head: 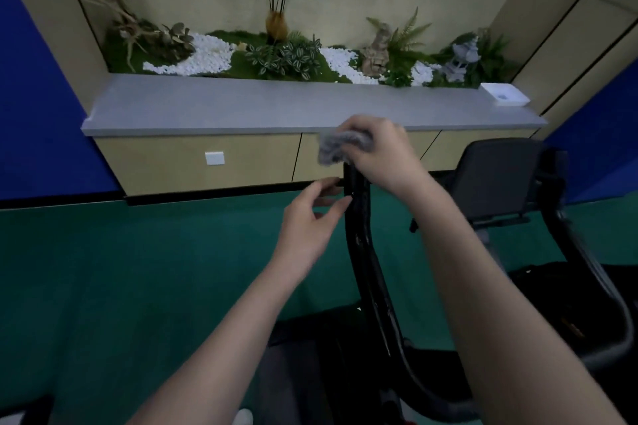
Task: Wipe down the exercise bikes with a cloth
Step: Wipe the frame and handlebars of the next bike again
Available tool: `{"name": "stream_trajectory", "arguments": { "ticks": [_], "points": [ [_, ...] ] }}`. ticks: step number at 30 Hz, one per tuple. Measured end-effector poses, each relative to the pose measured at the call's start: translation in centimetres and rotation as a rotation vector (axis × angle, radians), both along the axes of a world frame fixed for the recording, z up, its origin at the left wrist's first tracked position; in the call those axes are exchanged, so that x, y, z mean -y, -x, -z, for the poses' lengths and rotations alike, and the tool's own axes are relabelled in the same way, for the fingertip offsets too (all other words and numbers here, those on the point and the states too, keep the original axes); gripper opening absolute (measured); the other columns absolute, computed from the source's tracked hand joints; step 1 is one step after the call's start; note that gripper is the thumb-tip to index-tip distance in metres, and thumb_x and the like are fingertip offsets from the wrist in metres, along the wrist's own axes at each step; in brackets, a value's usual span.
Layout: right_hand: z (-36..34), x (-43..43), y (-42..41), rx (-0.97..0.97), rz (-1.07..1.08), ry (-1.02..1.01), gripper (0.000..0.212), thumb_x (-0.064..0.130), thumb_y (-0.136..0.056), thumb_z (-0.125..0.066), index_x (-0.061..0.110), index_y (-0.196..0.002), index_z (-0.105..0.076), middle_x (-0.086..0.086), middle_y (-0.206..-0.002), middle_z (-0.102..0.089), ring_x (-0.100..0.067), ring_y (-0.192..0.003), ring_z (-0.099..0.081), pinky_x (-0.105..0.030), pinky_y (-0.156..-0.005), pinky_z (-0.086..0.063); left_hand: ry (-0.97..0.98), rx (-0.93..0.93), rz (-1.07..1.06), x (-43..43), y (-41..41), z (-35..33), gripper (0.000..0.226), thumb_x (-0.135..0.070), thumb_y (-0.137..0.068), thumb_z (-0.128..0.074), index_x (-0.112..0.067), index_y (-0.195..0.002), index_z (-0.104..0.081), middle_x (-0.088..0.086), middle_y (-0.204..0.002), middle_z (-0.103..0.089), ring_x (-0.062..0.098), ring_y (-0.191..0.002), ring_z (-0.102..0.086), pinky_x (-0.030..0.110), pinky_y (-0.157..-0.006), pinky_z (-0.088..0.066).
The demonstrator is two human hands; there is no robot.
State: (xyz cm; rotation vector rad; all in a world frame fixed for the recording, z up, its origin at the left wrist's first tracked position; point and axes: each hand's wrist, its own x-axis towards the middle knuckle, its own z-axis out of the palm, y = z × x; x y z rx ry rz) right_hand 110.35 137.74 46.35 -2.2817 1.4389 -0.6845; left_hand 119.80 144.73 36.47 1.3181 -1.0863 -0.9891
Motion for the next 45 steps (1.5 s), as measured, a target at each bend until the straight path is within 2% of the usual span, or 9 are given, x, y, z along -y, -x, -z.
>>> {"name": "stream_trajectory", "arguments": {
  "ticks": [4,6,9,13,20,32,36,41,45],
  "points": [
    [0.4,1.5,0.6,0.121,0.039,-0.290,0.012,0.009,-0.086,-0.058,0.005,-0.093,-0.066,-0.013,-0.087,-0.068,-0.024,-0.083,-0.061,-0.033,-0.073,-0.047,0.006,-0.078,0.051,0.1,0.2,0.1,0.024,-0.010,-0.086,-0.066,-0.023,-0.106,-0.063,-0.010,-0.094,-0.067,-0.008,-0.079,-0.060,0.008,-0.073,-0.046],
    [1.8,0.2,0.9,0.255,0.178,-0.206,0.015,0.013,-0.088,-0.056,0.009,-0.097,-0.067,-0.007,-0.089,-0.070,-0.021,-0.087,-0.063,-0.032,-0.077,-0.049,0.012,-0.115,0.068,0.0,0.3,0.2,0.029,-0.006,-0.085,-0.067,-0.019,-0.110,-0.063,-0.010,-0.093,-0.067,-0.007,-0.077,-0.060,0.008,-0.073,-0.046],
    [4.6,-3.4,0.2,0.413,0.395,0.074,0.008,0.014,-0.092,-0.053,0.016,-0.089,-0.059,0.008,-0.069,-0.060,-0.001,-0.062,-0.053,-0.017,-0.058,-0.039,0.025,-0.168,0.104,-0.2,0.2,0.5,0.038,0.000,-0.083,-0.067,-0.021,-0.113,-0.059,-0.011,-0.094,-0.064,-0.008,-0.075,-0.059,0.009,-0.073,-0.046],
    [7.2,-6.5,0.7,0.544,0.481,0.125,0.008,0.008,-0.092,-0.055,0.013,-0.086,-0.056,0.012,-0.066,-0.057,0.008,-0.059,-0.053,-0.005,-0.053,-0.036,0.008,-0.209,0.160,-0.4,-0.2,0.8,0.044,0.004,-0.082,-0.065,-0.032,-0.106,-0.056,-0.009,-0.097,-0.063,-0.006,-0.080,-0.059,0.010,-0.074,-0.046],
    [7.5,-6.3,0.6,0.450,0.335,0.403,0.020,-0.005,-0.084,-0.061,0.002,-0.102,-0.069,-0.013,-0.108,-0.056,-0.017,-0.101,-0.056,-0.021,-0.089,-0.047,-0.021,-0.302,0.200,-0.6,-0.2,0.9,0.049,0.016,-0.079,-0.062,-0.017,-0.114,-0.056,-0.002,-0.095,-0.062,-0.002,-0.075,-0.059,0.014,-0.070,-0.050],
    [5.5,-4.9,3.4,0.144,-0.069,0.421,0.021,-0.007,-0.081,-0.063,0.000,-0.100,-0.069,-0.007,-0.101,-0.058,-0.017,-0.095,-0.055,-0.013,-0.084,-0.040,-0.157,-0.352,0.185,-2.0,0.7,1.9,0.030,0.000,-0.079,-0.071,-0.017,-0.103,-0.064,-0.009,-0.093,-0.067,-0.002,-0.074,-0.063,0.010,-0.072,-0.049],
    [5.2,-4.5,4.3,-0.034,-0.272,0.441,0.017,-0.005,-0.081,-0.066,0.000,-0.096,-0.070,-0.008,-0.098,-0.065,-0.024,-0.094,-0.054,-0.015,-0.089,-0.036,-0.180,-0.374,0.157,-2.3,0.7,1.9,0.031,-0.002,-0.079,-0.071,-0.014,-0.107,-0.064,-0.001,-0.100,-0.068,0.011,-0.086,-0.063,0.020,-0.083,-0.049],
    [3.8,-4.3,5.3,0.063,-0.266,0.243,0.026,0.000,-0.082,-0.067,0.011,-0.105,-0.062,0.006,-0.102,-0.062,-0.012,-0.098,-0.061,-0.013,-0.083,-0.043,-0.175,-0.367,0.155,-2.6,0.7,1.7,0.031,-0.004,-0.080,-0.070,-0.013,-0.110,-0.065,-0.006,-0.095,-0.065,0.005,-0.082,-0.060,0.010,-0.075,-0.046],
    [3.8,-4.2,4.3,0.119,-0.188,0.375,0.015,-0.004,-0.082,-0.065,0.002,-0.095,-0.064,-0.009,-0.104,-0.057,-0.014,-0.103,-0.055,-0.015,-0.090,-0.040,-0.180,-0.344,0.147,-2.7,0.9,1.6,0.030,-0.004,-0.082,-0.068,-0.008,-0.112,-0.064,-0.003,-0.092,-0.063,0.003,-0.078,-0.057,0.007,-0.070,-0.044]
  ]
}}
